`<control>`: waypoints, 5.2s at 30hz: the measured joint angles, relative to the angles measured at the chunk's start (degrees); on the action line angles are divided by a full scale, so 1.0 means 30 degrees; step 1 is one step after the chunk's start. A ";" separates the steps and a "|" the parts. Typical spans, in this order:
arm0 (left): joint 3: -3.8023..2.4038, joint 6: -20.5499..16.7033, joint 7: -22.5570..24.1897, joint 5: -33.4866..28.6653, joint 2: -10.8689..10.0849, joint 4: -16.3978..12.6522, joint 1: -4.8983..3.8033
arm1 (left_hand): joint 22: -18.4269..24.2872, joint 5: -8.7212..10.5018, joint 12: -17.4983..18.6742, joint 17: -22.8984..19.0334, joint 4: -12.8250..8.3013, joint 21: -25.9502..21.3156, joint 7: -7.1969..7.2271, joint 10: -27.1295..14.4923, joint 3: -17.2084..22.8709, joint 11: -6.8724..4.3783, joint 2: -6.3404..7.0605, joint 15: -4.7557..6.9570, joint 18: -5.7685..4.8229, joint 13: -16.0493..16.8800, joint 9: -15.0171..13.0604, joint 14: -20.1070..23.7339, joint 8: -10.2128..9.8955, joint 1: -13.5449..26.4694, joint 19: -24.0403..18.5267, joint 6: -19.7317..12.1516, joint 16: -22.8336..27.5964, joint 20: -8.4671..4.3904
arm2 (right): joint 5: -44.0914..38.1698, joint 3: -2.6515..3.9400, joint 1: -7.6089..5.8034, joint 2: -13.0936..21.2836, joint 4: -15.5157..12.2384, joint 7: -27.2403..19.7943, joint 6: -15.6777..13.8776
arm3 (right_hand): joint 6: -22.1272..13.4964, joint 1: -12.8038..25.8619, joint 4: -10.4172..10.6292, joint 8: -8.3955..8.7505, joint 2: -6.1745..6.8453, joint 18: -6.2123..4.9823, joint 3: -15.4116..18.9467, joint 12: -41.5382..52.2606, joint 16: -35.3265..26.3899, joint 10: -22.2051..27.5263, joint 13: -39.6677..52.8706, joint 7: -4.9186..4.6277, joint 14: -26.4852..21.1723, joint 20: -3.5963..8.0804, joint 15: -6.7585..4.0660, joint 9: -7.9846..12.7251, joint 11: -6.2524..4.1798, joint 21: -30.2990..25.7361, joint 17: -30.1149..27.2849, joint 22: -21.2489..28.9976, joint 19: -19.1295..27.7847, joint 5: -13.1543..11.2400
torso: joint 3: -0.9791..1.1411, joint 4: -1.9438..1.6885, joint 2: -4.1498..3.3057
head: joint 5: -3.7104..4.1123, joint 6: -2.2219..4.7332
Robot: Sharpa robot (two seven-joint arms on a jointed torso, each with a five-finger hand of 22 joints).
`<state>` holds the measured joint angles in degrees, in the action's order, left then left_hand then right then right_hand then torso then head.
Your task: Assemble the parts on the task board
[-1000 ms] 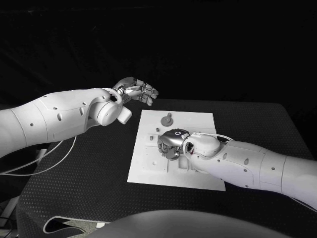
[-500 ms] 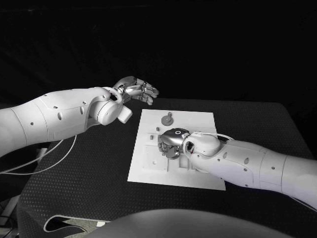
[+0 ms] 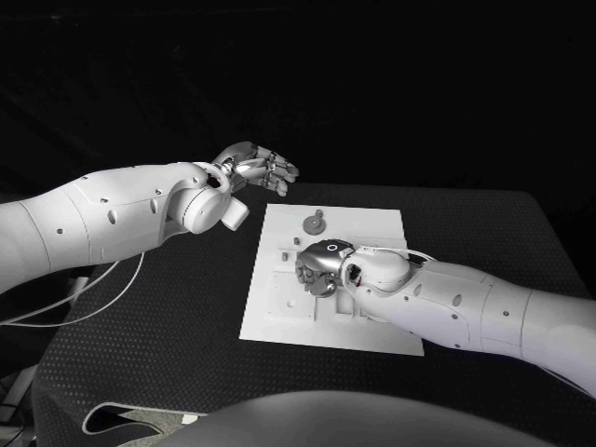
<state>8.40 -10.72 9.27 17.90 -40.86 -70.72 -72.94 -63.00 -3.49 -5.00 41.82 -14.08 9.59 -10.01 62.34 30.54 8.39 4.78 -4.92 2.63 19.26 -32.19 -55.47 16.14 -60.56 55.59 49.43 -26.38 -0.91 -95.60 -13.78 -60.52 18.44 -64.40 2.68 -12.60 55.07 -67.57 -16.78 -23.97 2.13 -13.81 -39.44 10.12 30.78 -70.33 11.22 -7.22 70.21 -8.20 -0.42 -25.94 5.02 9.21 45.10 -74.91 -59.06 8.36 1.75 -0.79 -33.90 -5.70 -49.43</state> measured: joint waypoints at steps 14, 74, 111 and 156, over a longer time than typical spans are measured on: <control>-0.0001 0.0017 -0.0016 0.0000 -0.0038 -0.0012 -0.0003 | 0.0003 0.0000 0.0000 0.0026 0.0000 0.0000 0.0000 0.0000 0.0000 0.0000 0.0000 0.0000 -0.0012 -0.0017 0.0000 0.0000 0.0000 0.0000 0.0000 0.0000 0.0073 0.0000 | -0.0020 -0.0034 0.0086 0.0062 -0.0303 0.0012 0.0306 | -0.0001 0.0000 -0.0021 0.0005 0.0000 0.0001 0.0023 0.0001 0.0000 0.0000 0.0004 0.0000 -0.0016 -0.0001 0.0022 0.0009 0.0001 -0.0075 -0.0002 0.0001 0.0000 -0.0054 | 0.0000 0.0002 0.0009 | -0.0004 -0.0082; 0.0003 0.0164 -0.0057 -0.0002 -0.0326 0.0115 -0.0008 | -0.0126 0.0000 -0.0444 0.0309 0.0051 0.0001 0.0068 0.0481 -0.0052 -0.0344 0.0076 0.0066 0.0124 0.0160 0.0000 -0.0216 0.0076 0.0076 0.0177 0.0068 0.0146 -0.0037 | 0.5218 0.1026 -0.2320 0.4307 -0.4394 -0.1194 -0.1652 | -0.2457 0.0826 0.0377 0.1274 0.1279 -0.0289 0.1210 -0.0660 0.0621 0.1041 0.0485 -0.1032 -0.0566 -0.0081 0.0287 0.0313 0.0435 0.0070 0.0185 -0.0005 0.0017 -0.0052 | 0.0020 0.0044 0.0024 | 0.0432 0.0460; 0.0010 0.0118 0.0035 -0.0002 -0.0571 0.0021 -0.0003 | -0.0137 0.0000 -0.0443 0.0383 0.0051 0.0001 0.0067 0.0479 -0.0050 -0.0344 0.0075 0.0068 -0.0005 0.0209 0.0001 -0.0214 0.0075 0.0075 0.0174 0.0067 0.0222 -0.0035 | 0.1525 0.0320 -0.2193 0.4797 -0.0963 -0.0322 0.1153 | -0.3652 0.1060 0.2241 0.1824 0.3472 -0.0264 0.1034 -0.2052 0.1261 0.4168 0.0171 -0.0715 -0.1870 -0.0305 0.1167 0.0549 0.1567 0.0370 -0.0069 0.0003 0.0860 -0.0052 | 0.0022 -0.0013 -0.0007 | 0.1069 0.0828; 0.0008 0.0139 -0.0083 -0.0002 -0.0583 0.0086 -0.0003 | -0.0164 0.0000 -0.0443 0.0464 0.0050 -0.0075 0.0068 0.0479 -0.0050 -0.0343 0.0075 0.0068 0.0125 0.0277 0.0001 -0.0213 0.0074 0.0075 0.0172 0.0068 0.0367 -0.0034 | 0.0984 0.0267 -0.1268 0.3644 0.0244 -0.0238 0.0124 | -0.1113 0.0526 0.0188 0.0563 -0.0038 -0.0286 0.0863 -0.0411 0.2602 0.1077 0.0777 -0.0431 -0.0753 0.0244 0.0107 0.0104 0.0325 0.1924 -0.0145 -0.0006 -0.0038 -0.0053 | 0.0009 -0.0015 -0.0002 | 0.1042 0.0417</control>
<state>8.42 -10.31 9.02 17.89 -42.61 -70.46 -72.95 -63.49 -3.49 -6.33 43.22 -13.93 9.36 -9.81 63.77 30.39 7.36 5.00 -4.72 3.01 20.09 -32.19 -56.11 16.36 -60.33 56.11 49.63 -25.28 -1.01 -92.65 -12.98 -64.33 29.38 -63.66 1.97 -12.23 51.73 -65.99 -16.21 -22.28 2.02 -14.67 -36.86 8.89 38.59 -67.10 13.55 -8.51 67.95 -7.47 -0.10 -25.63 5.99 14.98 44.66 -74.93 -59.18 8.20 1.77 -0.83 -33.90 -2.57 -48.18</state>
